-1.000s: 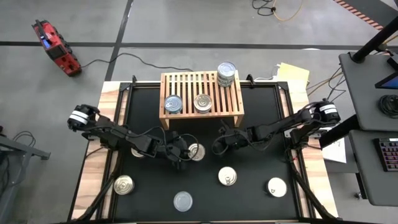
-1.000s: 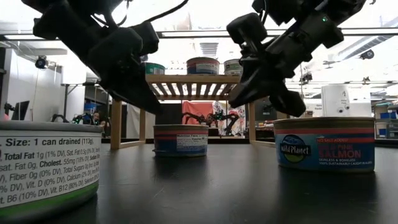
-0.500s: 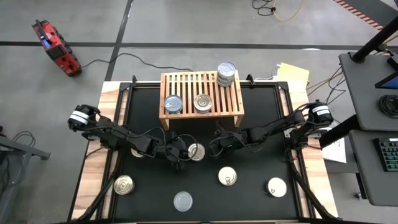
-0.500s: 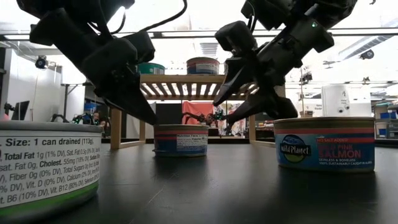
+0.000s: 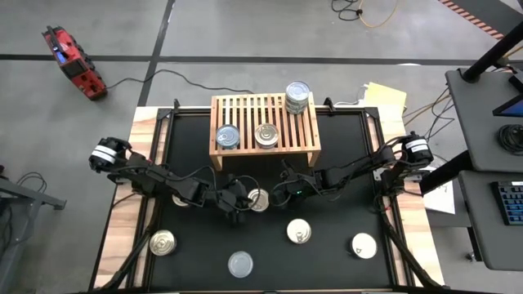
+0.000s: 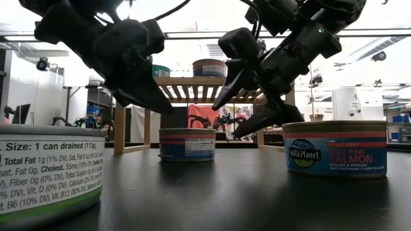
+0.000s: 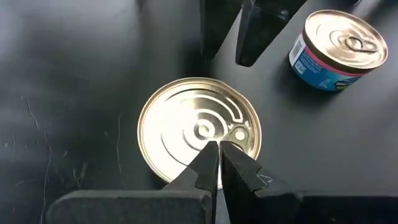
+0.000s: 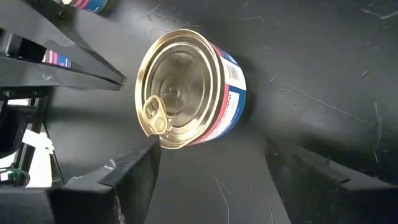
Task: Stack canned seafood by type on shelf
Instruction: Stack the blue pink tuna can on top of the blue pink tuna can on the shelf
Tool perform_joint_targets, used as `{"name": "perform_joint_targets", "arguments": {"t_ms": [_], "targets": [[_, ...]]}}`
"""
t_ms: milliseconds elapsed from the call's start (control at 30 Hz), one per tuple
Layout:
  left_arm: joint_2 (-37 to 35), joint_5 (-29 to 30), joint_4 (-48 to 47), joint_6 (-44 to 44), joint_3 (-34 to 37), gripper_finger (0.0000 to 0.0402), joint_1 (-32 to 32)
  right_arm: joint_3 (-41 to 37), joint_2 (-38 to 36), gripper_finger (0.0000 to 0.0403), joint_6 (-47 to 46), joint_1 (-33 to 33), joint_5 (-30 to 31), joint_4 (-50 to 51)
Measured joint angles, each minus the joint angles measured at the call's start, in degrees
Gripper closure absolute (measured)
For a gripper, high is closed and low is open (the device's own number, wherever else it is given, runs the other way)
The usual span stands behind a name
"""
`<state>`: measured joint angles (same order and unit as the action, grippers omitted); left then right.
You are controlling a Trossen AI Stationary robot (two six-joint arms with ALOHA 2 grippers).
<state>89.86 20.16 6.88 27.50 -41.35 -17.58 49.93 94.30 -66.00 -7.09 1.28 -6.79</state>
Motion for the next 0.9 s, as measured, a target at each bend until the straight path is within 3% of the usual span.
{"name": "perform_joint_targets", "arguments": {"t_ms": [900], "targets": [[3.6, -1.5, 0.3, 4.4, 1.6, 0.0401, -1.6, -0.1, 3.4, 0.0074, -1.3, 0.3, 0.0, -4.6]]}}
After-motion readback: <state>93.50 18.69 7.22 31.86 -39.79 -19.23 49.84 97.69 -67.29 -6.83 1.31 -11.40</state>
